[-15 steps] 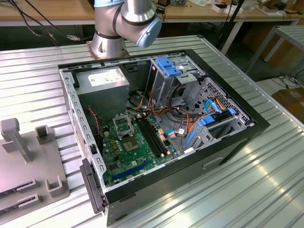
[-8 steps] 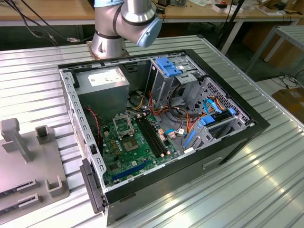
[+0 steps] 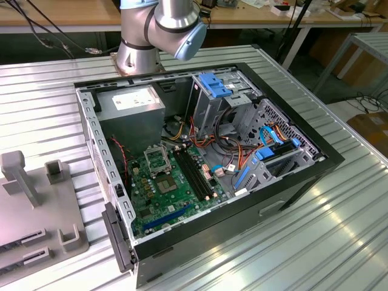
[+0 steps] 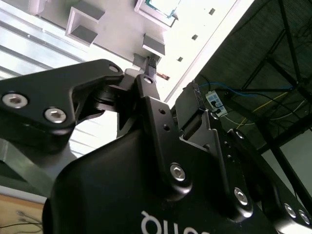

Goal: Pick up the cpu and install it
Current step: 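Reach for the cpu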

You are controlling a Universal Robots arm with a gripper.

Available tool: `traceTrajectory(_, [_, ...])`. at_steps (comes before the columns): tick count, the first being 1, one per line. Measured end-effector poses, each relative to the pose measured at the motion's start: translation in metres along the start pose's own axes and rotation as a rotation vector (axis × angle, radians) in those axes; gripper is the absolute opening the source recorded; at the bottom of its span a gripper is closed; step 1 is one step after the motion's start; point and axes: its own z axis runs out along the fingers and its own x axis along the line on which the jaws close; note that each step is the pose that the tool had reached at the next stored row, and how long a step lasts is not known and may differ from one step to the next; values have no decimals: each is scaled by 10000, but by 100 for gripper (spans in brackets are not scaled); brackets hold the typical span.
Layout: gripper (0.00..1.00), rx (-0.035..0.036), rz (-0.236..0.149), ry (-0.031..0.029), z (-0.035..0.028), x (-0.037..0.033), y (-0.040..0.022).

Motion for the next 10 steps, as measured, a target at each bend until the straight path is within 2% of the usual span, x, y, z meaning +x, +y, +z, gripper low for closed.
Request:
traceTrajectory(1, [49,0,0,0,0,0,0])
traceTrajectory(3, [49,0,0,0,0,0,0])
traceTrajectory(4, [56,0,0,-1,1,0,0])
traceTrajectory(10, [56,0,0,0,2,0,0])
